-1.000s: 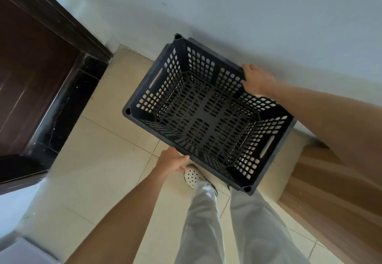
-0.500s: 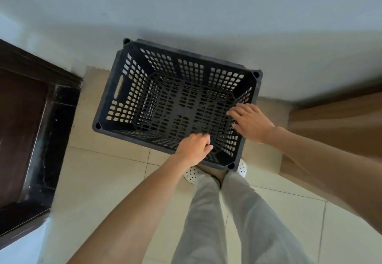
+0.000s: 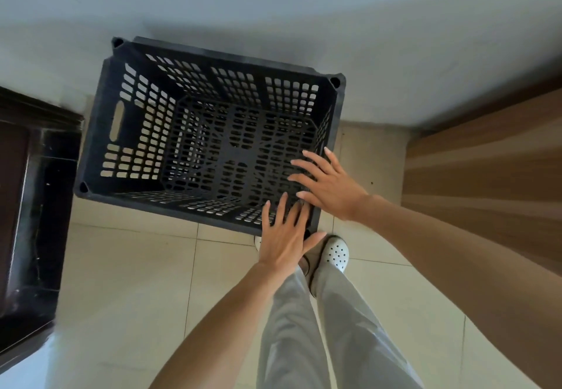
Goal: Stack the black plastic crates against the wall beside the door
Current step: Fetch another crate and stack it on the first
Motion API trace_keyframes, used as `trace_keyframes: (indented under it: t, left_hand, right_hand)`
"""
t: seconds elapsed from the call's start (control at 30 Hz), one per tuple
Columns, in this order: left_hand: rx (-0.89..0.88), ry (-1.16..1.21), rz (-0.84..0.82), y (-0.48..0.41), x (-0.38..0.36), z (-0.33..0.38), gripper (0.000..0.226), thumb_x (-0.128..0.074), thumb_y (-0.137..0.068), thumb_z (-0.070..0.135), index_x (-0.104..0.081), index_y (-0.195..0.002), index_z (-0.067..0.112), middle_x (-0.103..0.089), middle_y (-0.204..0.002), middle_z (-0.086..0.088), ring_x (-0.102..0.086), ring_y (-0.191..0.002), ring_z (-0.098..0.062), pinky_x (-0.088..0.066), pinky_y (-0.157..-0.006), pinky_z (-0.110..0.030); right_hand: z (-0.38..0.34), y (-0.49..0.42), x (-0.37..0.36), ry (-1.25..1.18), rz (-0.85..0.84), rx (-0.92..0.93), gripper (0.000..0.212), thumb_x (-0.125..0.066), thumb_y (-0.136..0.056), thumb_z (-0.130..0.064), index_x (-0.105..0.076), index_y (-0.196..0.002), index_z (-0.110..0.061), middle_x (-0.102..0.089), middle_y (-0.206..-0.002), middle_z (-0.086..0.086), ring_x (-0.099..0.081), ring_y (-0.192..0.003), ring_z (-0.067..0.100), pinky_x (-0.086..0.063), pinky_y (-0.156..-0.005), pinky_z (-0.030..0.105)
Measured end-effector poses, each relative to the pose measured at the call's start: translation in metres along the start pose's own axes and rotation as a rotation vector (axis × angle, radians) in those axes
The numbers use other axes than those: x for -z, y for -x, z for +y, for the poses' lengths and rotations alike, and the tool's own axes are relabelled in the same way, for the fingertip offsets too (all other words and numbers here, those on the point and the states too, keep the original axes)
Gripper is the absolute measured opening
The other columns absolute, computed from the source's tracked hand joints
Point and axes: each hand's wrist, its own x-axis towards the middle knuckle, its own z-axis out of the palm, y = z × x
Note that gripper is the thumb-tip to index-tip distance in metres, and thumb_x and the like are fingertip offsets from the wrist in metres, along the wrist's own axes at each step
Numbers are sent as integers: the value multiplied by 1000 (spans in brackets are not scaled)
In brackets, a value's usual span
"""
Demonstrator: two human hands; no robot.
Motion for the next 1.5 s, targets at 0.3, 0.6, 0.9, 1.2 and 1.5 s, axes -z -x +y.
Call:
trace_keyframes:
  t: [0.3,0.6,0.9,1.2,1.5]
  left_hand:
    - [1,239,-158,-10,20,-8,80,-20,-92,66,-13,-155,17,-16,-162,-4,-6,-151,-26,-16,-120,-52]
    - [-227,135,197,-148,101,-64,72,-47,-99,25,-3,-156,19,-3,-164,-4,-2,-151,-22,-18,-122,-45]
    - [-250,-101,131,-243,119,-96,80,-48,-97,41,2,-156,21,-8,-163,-5,-1,-151,-28,-1,-121,-50]
    - [-287,-82,70,-247,114,-103,103,-63,-84,29,14,-153,26,5,-164,-4,9,-150,-29,11,-116,-49]
    - [-385,59,51,-230,152,-149,76,-49,-96,15,-3,-156,15,-5,-164,-4,0,-151,-21,-5,-123,-39]
  right_hand:
    - [6,4,20,-221,100,-96,57,-29,-102,-45,-20,-153,-21,-3,-162,3,9,-149,19,1,-121,38]
    - [52,-48,50,-356,298,-653,71,-37,-100,-27,5,-153,-5,7,-162,10,7,-149,21,-6,-122,37]
    - [69,-106,51,-156,245,-586,72,-37,-98,-24,7,-153,-5,9,-161,12,10,-149,26,5,-121,37]
    - [67,-111,46,-17,176,-627,84,-44,-94,-33,10,-152,-6,8,-161,12,8,-149,27,-1,-121,41]
    - [70,-115,82,-102,107,-457,81,-45,-95,-18,11,-153,-14,5,-162,4,7,-149,23,1,-119,38]
